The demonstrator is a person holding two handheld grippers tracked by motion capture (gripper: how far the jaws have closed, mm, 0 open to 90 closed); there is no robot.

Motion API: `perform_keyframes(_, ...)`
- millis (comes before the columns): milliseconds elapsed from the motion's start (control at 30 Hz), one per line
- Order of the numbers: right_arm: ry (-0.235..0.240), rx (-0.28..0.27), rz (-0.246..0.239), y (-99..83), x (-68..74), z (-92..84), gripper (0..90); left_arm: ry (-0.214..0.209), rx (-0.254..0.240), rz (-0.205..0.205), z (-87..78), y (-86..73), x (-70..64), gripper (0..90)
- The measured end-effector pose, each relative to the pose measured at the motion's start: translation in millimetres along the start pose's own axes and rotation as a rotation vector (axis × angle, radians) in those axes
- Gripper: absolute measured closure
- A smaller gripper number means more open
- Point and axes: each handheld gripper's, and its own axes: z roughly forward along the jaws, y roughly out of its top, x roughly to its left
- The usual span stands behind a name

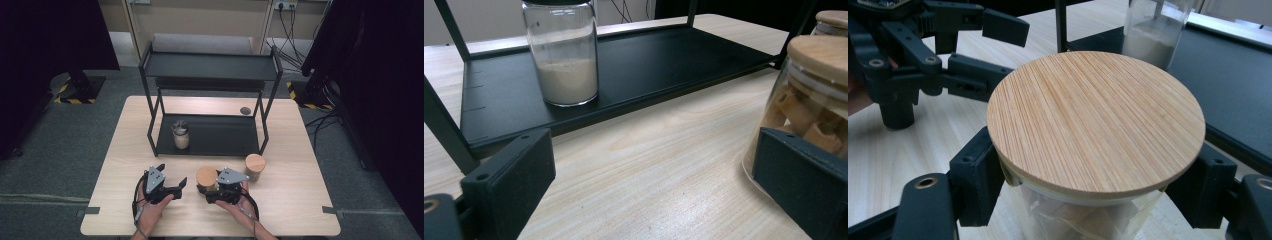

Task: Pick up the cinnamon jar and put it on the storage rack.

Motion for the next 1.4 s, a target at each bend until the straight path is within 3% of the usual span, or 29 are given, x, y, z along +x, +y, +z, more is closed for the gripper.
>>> perform_keyframes(1400,-0.029,-0.018,0.003,21.5,-5.2,0.1,26.0,-0.003,0.001,0.007,0.0,0.2,-0.3,1.5)
